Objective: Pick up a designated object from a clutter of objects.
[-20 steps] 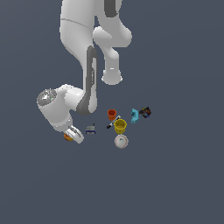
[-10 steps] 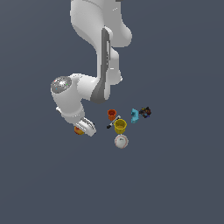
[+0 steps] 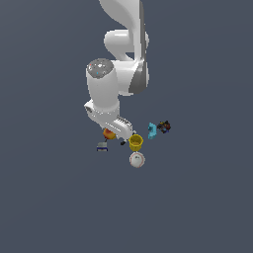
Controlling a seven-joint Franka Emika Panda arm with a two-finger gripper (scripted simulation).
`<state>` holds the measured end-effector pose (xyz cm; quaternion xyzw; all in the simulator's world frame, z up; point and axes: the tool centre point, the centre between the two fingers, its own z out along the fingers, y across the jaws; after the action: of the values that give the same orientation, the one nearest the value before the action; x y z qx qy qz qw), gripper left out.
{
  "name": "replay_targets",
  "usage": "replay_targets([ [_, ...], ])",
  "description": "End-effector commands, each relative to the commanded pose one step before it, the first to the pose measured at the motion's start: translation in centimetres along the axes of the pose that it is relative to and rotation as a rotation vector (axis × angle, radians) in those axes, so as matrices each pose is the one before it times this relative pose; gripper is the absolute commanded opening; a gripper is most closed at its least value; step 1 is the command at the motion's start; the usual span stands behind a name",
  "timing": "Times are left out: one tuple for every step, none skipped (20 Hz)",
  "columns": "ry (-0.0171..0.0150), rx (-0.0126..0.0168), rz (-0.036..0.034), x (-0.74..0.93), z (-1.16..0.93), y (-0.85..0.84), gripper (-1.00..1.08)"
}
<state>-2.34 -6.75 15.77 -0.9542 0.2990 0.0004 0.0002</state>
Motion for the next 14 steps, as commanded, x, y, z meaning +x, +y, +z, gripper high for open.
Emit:
replay_targets([
  [0.00223,-0.00095,0.00031,-2.036,-1.931,-1.761,-1.0],
  [0.0003,-0.00038,0.00006,-0.796,-0.753,-0.709,-1.0],
  [0.00043,-0.00054,0.00009,-0.796,-0.755,-0.71,-1.0],
  [0.0,0.0,0.0,-0.788,-0.752,-0.704,-1.0],
  [0.00062,-0.00074,0.00014,-0.795,-0.758,-0.713,-1.0],
  [0.0,0.0,0.0,-0.785,-0.754,-0.705,-1.0],
  [0.00062,-0.00073,0.00016,-0.793,-0.759,-0.715,-1.0],
  [0.0,0.0,0.0,-0.784,-0.756,-0.708,-1.0],
  [0.00044,-0.00052,0.00012,-0.789,-0.758,-0.717,-1.0],
  [0.0,0.0,0.0,-0.782,-0.757,-0.712,-1.0],
  [0.0,0.0,0.0,-0.782,-0.757,-0.714,-1.0],
  [0.00042,-0.00053,0.00012,-0.787,-0.755,-0.726,-1.0],
  [0.0,0.0,0.0,-0.78,-0.757,-0.72,-1.0],
  [0.0,0.0,0.0,-0.779,-0.757,-0.723,-1.0],
])
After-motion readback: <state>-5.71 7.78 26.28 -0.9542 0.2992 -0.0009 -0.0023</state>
